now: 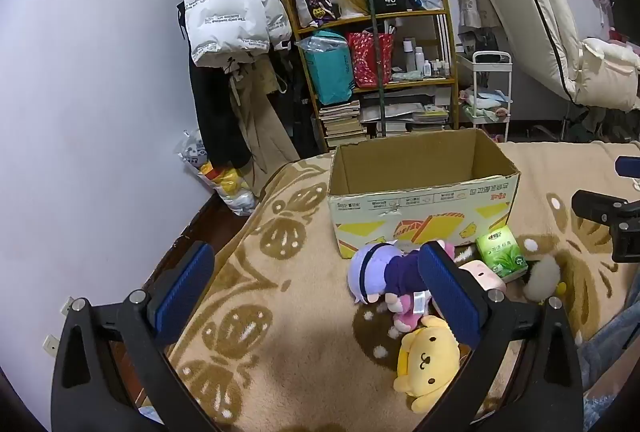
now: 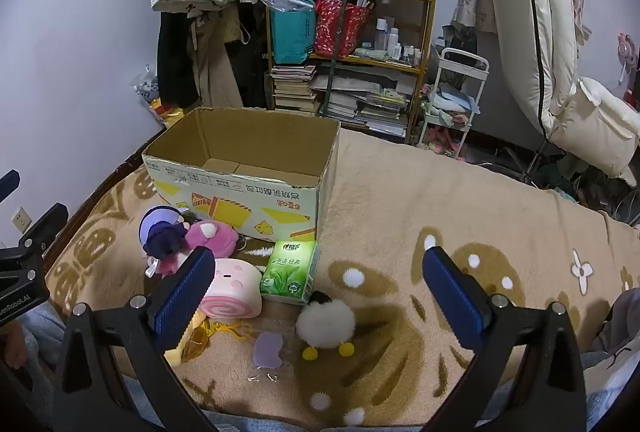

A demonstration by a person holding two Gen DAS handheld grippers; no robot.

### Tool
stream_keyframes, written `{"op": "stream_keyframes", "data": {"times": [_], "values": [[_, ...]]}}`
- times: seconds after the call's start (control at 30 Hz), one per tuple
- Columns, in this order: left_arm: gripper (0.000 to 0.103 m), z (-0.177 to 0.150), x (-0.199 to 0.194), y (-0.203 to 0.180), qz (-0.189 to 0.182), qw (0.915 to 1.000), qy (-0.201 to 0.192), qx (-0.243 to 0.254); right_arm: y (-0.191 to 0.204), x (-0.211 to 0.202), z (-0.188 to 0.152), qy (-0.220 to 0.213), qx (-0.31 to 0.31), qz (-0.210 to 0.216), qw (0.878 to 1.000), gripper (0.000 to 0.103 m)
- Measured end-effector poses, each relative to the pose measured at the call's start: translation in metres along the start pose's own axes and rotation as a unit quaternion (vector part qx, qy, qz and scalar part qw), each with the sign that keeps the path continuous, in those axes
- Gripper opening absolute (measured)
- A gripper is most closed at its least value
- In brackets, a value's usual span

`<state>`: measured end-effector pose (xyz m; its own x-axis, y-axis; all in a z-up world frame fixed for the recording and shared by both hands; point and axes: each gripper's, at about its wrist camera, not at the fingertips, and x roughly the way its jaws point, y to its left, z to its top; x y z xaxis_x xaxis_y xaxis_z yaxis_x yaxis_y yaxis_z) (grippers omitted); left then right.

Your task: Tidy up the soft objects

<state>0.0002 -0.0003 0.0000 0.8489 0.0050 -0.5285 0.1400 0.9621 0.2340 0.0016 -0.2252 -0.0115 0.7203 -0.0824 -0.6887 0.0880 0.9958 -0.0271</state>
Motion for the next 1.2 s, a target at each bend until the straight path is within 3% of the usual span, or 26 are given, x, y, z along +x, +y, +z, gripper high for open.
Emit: {"op": "stream_keyframes", "data": {"times": [1.2], "values": [[0.101, 0.0012, -0.0038, -0.0031, -0.005, 1.0, -0.004, -0.001, -0.0008, 0.0006, -0.0004, 0.002, 0.002, 0.003, 1.0, 0.103]]}}
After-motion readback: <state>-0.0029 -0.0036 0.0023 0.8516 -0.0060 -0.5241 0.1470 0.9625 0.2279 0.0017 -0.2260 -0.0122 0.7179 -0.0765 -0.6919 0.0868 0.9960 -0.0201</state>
